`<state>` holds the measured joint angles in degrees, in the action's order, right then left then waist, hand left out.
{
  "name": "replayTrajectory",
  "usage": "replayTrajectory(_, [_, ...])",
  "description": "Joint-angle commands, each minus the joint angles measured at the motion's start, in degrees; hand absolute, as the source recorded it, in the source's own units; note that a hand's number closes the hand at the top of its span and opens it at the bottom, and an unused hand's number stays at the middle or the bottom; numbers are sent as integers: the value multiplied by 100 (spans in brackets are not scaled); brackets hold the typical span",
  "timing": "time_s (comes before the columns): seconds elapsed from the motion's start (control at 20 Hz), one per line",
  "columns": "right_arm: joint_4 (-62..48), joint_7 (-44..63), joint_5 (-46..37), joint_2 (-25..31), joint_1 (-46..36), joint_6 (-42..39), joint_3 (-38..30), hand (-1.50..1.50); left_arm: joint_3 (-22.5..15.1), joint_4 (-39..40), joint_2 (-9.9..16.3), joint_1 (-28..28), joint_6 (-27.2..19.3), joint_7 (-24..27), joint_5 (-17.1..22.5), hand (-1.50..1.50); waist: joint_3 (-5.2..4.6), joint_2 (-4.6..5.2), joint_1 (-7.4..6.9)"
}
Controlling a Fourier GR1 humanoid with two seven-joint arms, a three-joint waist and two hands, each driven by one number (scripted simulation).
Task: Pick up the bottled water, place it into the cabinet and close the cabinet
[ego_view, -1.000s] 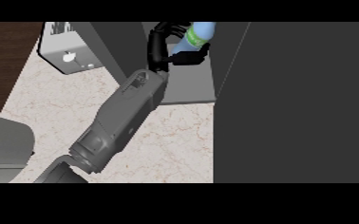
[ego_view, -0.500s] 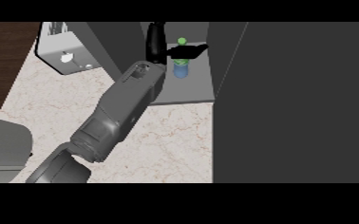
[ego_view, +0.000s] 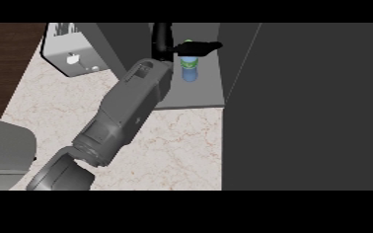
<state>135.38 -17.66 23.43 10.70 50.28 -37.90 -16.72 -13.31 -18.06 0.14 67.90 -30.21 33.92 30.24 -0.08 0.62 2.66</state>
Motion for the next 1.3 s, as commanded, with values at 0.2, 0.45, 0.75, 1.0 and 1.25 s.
replayTrajectory(0.2, [619, 386, 267, -69, 109, 111, -16, -150, -365, -1181, -14, -528, 576, -249, 468, -150, 3, -89, -153])
replayTrajectory(0.45, [575, 587, 401, 17, -133, 263, 13, -150, -811, -2211, -14, -949, 382, -827, 485, -150, 4, -123, -319])
replayTrajectory(0.75, [379, 535, 179, -91, -279, 301, 100, -150, -1450, -3735, -14, -2254, 107, -857, 438, -150, 5, -129, -388])
replayTrajectory(1.0, [807, 804, 177, -198, -186, 485, 419, -150, -1908, -4864, 42, -3257, 5, -825, 186, -150, 1, -114, -397])
replayTrajectory(1.25, [833, 859, 76, -164, -323, 534, 387, -150, -2269, -6239, 529, -4275, -206, -1157, 6, -150, 3, -107, -359])
